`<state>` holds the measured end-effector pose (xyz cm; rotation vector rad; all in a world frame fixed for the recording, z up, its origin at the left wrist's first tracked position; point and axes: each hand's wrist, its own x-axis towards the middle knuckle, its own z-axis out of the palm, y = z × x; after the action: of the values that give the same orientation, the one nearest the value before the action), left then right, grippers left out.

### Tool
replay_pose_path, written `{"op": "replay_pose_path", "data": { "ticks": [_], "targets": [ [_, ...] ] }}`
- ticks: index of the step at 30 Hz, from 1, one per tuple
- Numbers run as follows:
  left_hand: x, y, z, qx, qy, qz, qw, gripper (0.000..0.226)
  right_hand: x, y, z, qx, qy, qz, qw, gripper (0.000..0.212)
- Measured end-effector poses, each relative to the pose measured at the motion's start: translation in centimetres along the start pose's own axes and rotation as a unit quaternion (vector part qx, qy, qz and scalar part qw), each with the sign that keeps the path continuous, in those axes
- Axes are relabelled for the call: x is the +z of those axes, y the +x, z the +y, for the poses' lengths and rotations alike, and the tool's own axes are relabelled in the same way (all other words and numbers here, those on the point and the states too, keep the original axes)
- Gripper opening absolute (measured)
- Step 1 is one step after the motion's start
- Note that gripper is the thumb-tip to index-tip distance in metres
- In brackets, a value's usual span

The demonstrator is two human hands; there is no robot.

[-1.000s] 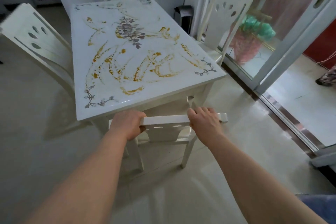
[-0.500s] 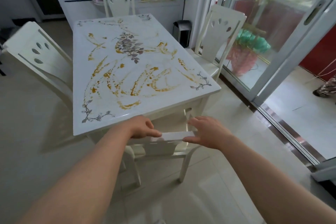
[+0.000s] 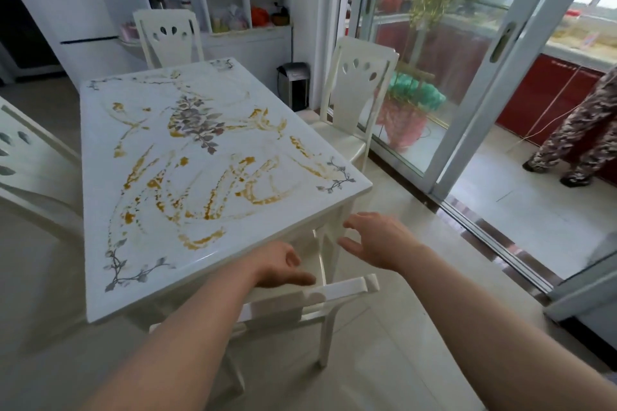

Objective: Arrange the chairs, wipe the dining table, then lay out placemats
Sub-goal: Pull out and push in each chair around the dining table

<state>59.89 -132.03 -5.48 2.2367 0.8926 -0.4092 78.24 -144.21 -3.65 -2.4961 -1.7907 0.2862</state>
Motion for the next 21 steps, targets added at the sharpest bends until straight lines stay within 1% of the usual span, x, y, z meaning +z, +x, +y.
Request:
{"op": "replay_pose_path", "data": {
  "ticks": [2, 5, 8, 11, 15, 18, 21],
  "targets": [
    [0.8, 0.6, -0.1, -0.019, 0.031, -0.011, 0.999, 0.057, 0.5, 0.2, 0.2, -0.009, -0.01, -0.022, 1.0, 0.042],
    [1.8, 1.8, -0.3, -0.044, 0.012, 0.029, 0.999, 0.043, 1.1, 1.2, 0.8, -0.018, -0.018, -0.027, 0.999, 0.039],
    [2.2, 3.1, 0.6, -0.049, 0.0, 0.066, 0.997, 0.028, 1.1, 2.1, 2.2, -0.029, -0.009, -0.018, 0.999, 0.037],
    [1.8, 4.7, 2.9, -0.063, -0.001, 0.099, 0.993, 0.027, 0.8, 2.8, 4.7, -0.039, 0.012, -0.014, 0.999, 0.035],
    [1.1, 7.5, 7.3, -0.059, -0.025, 0.161, 0.985, 0.027, -0.8, 3.4, 9.9, -0.05, 0.011, -0.002, 0.999, 0.032],
    [1.2, 9.9, 12.2, -0.041, -0.06, 0.205, 0.976, 0.026, -2.6, 3.7, 15.1, -0.047, 0.0, 0.005, 0.999, 0.033],
    [1.3, 13.2, 17.5, -0.019, -0.07, 0.23, 0.971, 0.026, -4.3, 4.3, 21.1, -0.034, -0.004, 0.019, 0.999, 0.034]
  ]
}}
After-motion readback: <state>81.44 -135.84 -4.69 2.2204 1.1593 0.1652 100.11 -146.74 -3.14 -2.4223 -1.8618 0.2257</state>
